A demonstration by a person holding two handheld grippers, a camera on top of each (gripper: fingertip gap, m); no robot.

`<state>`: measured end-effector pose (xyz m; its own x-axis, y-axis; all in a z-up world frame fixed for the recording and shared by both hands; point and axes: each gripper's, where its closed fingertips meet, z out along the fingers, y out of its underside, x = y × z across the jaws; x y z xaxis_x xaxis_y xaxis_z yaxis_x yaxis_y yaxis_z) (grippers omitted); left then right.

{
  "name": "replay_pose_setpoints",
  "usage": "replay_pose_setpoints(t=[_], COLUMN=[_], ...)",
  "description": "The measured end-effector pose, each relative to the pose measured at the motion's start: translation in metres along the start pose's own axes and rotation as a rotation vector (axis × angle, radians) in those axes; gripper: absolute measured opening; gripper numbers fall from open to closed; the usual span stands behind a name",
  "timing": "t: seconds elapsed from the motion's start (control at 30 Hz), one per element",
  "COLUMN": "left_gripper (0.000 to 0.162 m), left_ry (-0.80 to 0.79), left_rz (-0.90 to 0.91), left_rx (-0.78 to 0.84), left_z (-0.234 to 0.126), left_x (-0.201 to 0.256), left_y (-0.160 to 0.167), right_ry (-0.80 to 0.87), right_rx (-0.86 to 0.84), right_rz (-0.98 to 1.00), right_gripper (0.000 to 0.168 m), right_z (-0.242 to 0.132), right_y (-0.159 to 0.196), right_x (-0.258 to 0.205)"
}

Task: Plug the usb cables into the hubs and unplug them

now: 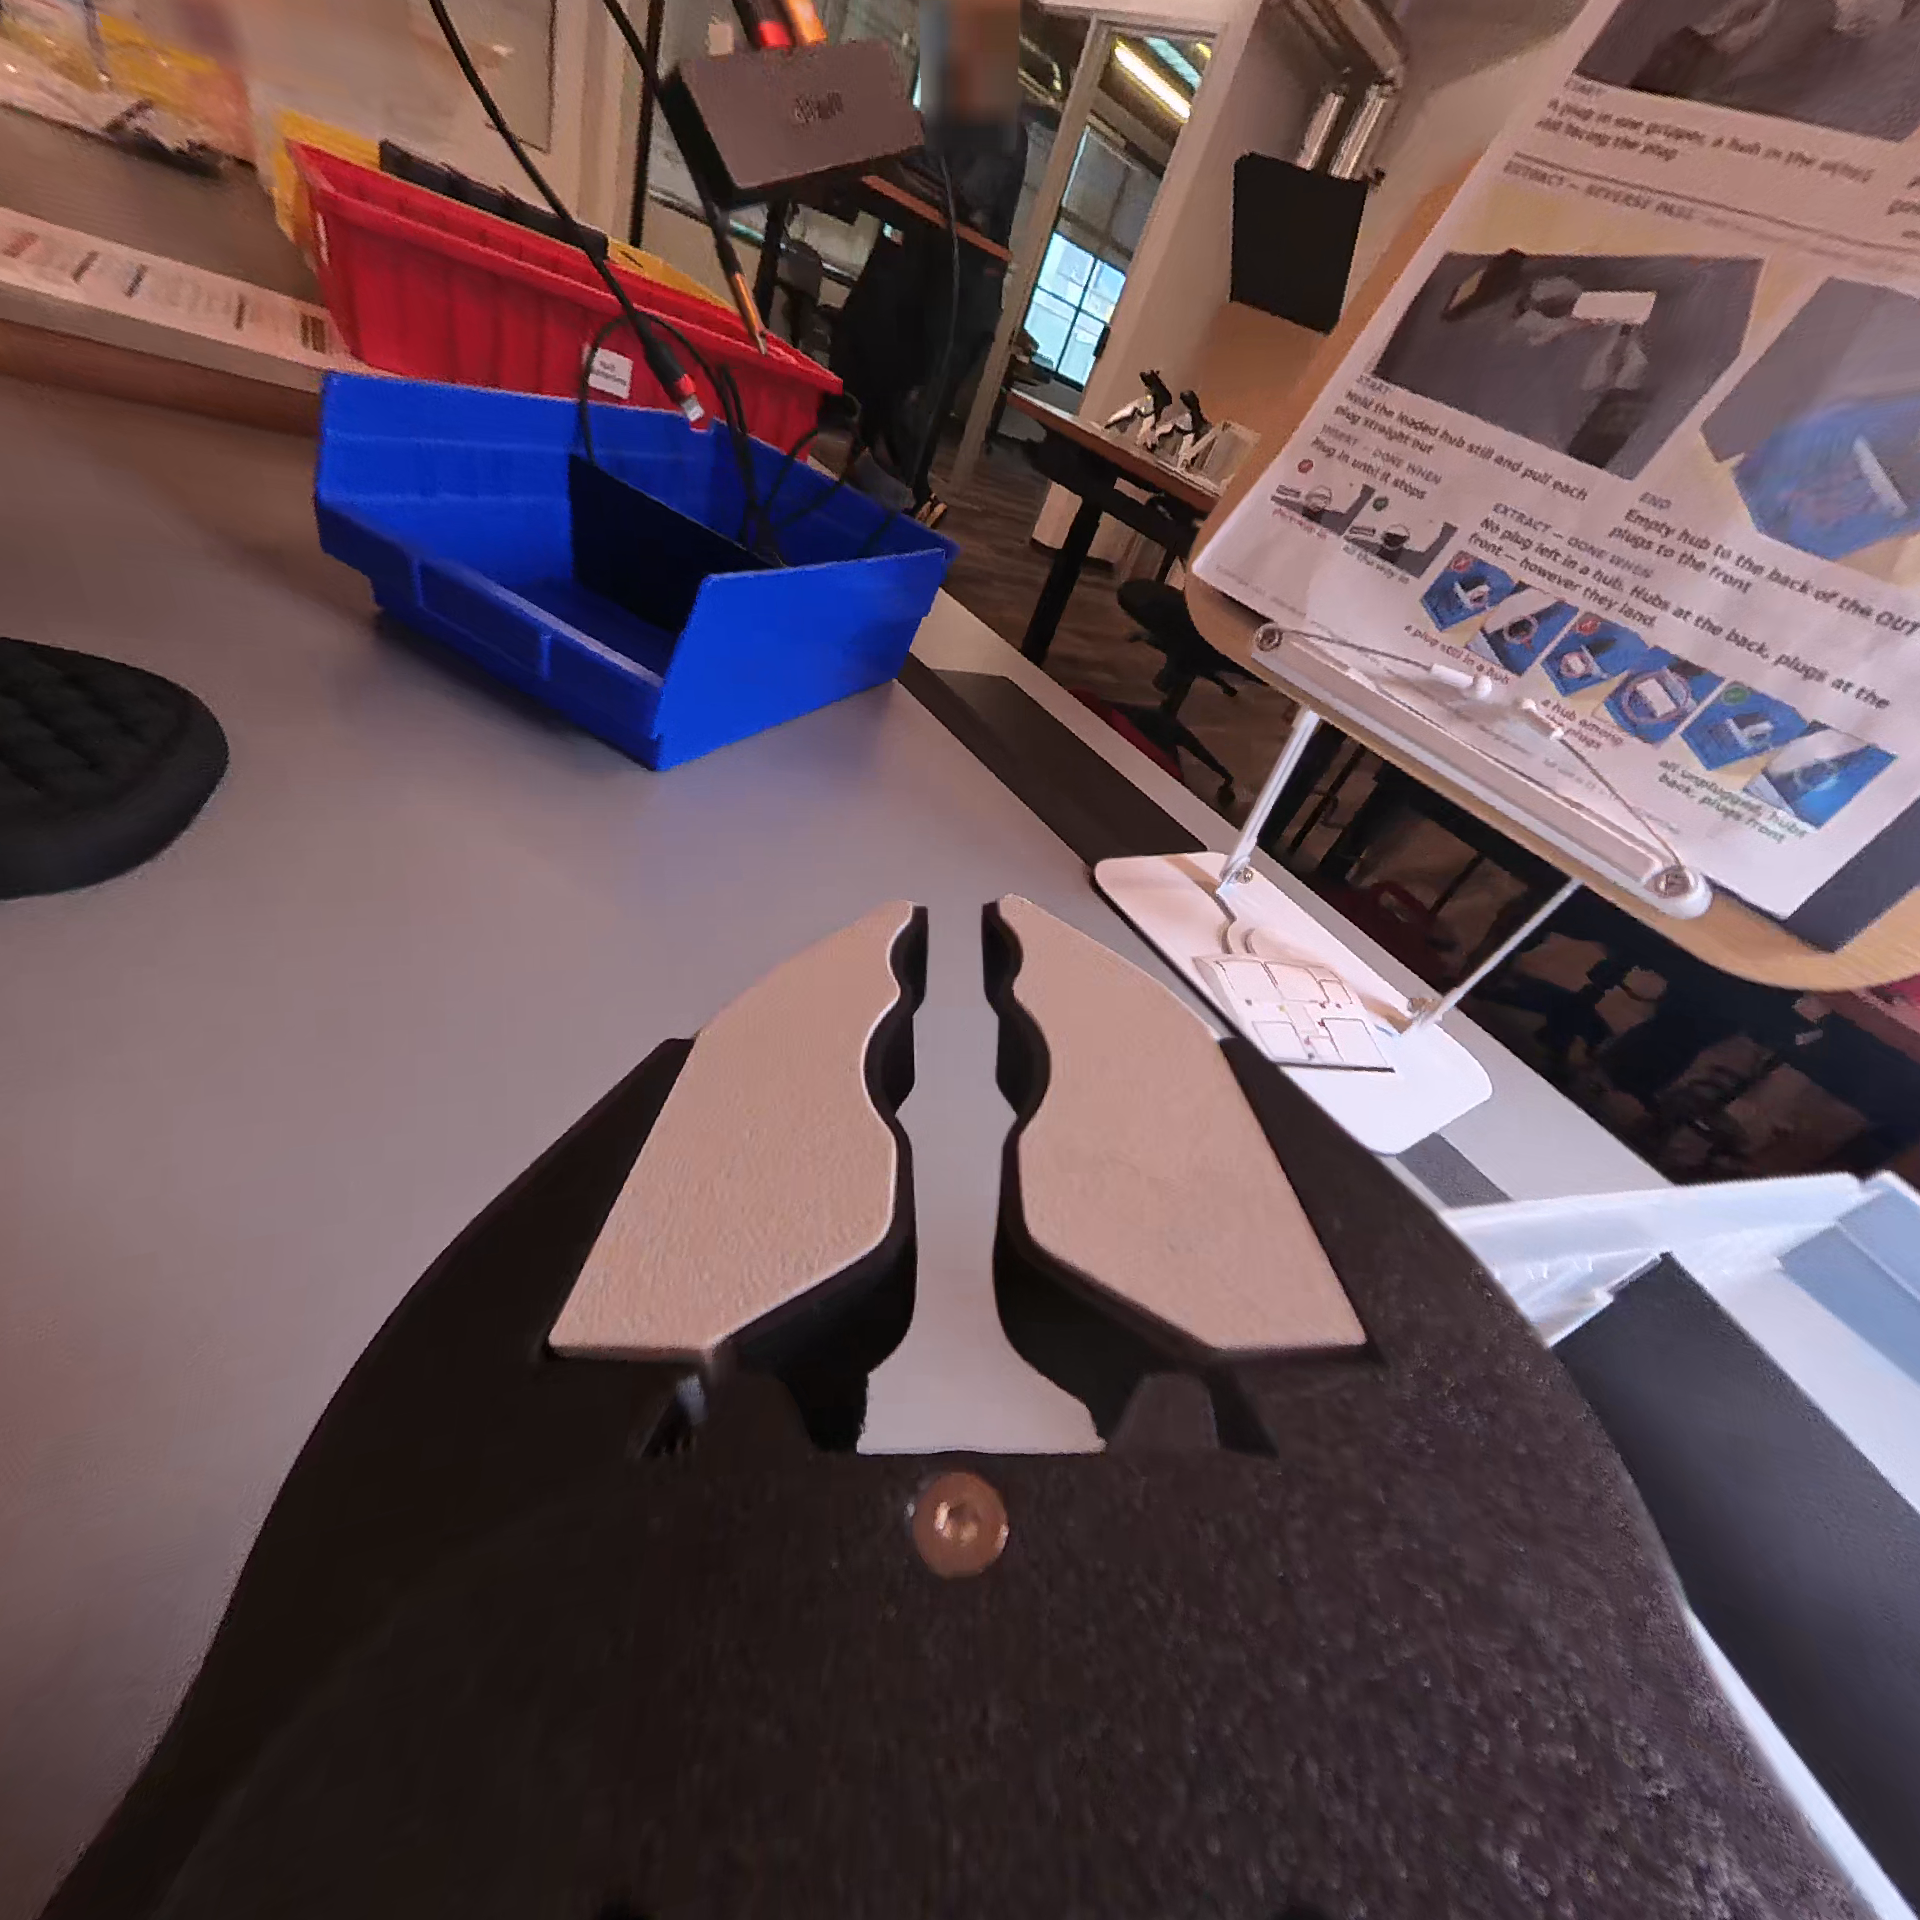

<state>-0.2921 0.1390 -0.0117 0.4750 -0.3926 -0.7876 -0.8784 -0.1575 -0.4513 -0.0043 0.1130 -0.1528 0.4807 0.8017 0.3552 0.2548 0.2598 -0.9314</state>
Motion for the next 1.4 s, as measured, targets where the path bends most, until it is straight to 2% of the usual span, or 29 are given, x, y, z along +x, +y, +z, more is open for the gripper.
replay_pose_setpoints(t=[0.13,0.23,0.4,0.47,0.53,0.6,0.67,0.77,0.93,1.03,1.17,1.4], left_gripper=[0.006,0.005,0.005,0.005,0.005,0.005,0.006,0.012,0.022,0.023,0.008,0.008], left_ry=[0.186,0.375,0.719,0.856,0.937,0.968,0.952,0.788,0.608,0.611,0.650,0.646], left_rz=[-0.174,-0.253,-0.351,-0.390,-0.404,-0.409,-0.374,-0.194,0.051,0.158,0.213,0.153], left_rx=[0.229,0.360,0.489,0.516,0.520,0.540,0.592,0.618,0.660,0.664,0.646,0.581], left_z=[-0.023,-0.031,-0.027,-0.023,-0.015,-0.007,-0.004,0.003,-0.003,-0.007,-0.006,0.004], left_x=[0.024,0.063,0.150,0.185,0.212,0.228,0.238,0.246,0.257,0.275,0.293,0.291], left_y=[-0.043,-0.075,-0.114,-0.124,-0.128,-0.129,-0.131,-0.130,-0.138,-0.140,-0.135,-0.125], right_ry=[0.054,0.119,0.192,0.204,0.195,0.116,0.013,-0.099,-0.278,-0.358,-0.411,-0.381], right_rx=[0.062,0.111,0.133,0.143,0.135,0.091,0.063,0.017,0.018,-0.012,-0.065,-0.041], right_rz=[-0.135,-0.334,-0.647,-0.748,-0.811,-0.791,-0.673,-0.535,-0.361,-0.333,-0.313,-0.294], right_gripper=[0.027,0.042,0.057,0.051,0.017,0.012,0.012,0.012,0.012,0.012,0.012,0.014], right_z=[0.010,0.016,0.025,0.023,0.019,0.013,0.006,0.000,-0.004,-0.001,0.003,0.004], right_y=[-0.040,-0.071,-0.079,-0.072,-0.063,-0.048,-0.038,-0.026,-0.017,-0.010,0.003,0.005], right_x=[-0.004,-0.013,-0.039,-0.047,-0.050,-0.050,-0.050,-0.047,-0.060,-0.075,-0.086,-0.082])
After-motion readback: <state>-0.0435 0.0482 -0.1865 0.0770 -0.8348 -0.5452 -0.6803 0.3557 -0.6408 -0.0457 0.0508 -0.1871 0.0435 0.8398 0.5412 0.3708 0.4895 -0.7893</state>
